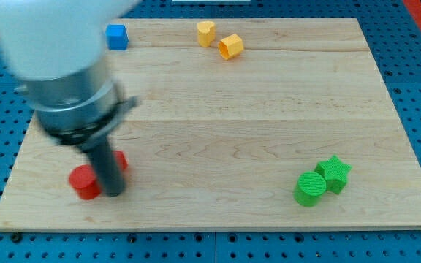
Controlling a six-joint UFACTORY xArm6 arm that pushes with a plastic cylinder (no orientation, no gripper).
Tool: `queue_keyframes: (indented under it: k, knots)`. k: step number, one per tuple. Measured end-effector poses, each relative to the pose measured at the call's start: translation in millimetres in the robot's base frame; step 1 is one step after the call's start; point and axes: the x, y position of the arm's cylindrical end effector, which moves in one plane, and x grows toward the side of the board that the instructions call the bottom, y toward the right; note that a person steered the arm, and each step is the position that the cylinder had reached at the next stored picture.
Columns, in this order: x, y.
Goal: Move the green circle to the left of the green star
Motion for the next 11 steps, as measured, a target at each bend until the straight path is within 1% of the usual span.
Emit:
queue_keyframes:
  k: [1,4,5,6,7,8,10,11]
  knots:
    - [4,12]
    - [8,12]
    - [21,70]
    - [31,191]
    - [44,261]
    - [32,283]
    - [22,280]
    - [13,298]
